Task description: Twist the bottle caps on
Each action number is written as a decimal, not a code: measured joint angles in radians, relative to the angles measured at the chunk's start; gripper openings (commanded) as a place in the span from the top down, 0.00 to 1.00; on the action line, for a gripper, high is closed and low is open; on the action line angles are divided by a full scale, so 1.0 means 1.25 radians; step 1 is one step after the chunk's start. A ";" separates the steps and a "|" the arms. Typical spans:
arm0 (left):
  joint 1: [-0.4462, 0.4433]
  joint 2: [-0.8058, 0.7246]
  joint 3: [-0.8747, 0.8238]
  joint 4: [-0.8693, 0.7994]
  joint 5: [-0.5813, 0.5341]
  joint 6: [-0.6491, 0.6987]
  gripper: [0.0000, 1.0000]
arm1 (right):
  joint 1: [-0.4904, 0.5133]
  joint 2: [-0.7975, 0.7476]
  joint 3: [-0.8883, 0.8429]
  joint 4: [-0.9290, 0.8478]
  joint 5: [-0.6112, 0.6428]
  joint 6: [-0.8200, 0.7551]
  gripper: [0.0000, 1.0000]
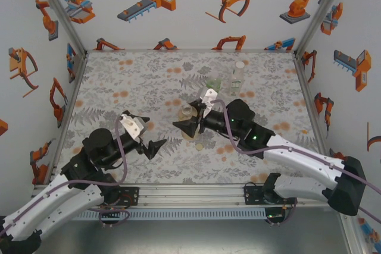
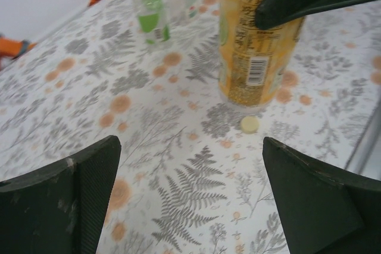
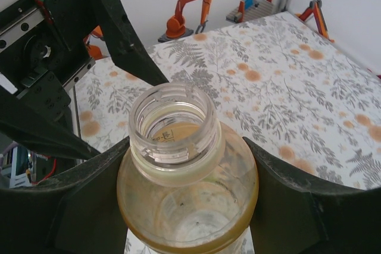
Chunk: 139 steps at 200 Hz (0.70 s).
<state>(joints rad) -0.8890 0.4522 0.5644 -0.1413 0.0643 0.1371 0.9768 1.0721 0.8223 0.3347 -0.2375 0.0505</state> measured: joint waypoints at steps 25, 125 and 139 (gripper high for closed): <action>0.000 0.054 0.000 0.102 0.117 -0.001 0.02 | 0.000 -0.040 0.000 -0.042 0.003 0.005 0.64; 0.000 0.284 0.012 0.479 0.385 -0.099 0.02 | 0.000 -0.092 0.005 0.104 -0.099 0.172 0.72; -0.001 0.312 0.026 0.508 0.413 -0.114 0.03 | 0.000 -0.096 0.003 0.153 -0.109 0.195 0.72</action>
<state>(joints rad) -0.8898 0.8417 0.5972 0.4942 0.5800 -0.0055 0.9768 0.9516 0.8261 0.5255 -0.3740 0.2939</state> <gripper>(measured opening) 0.983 0.592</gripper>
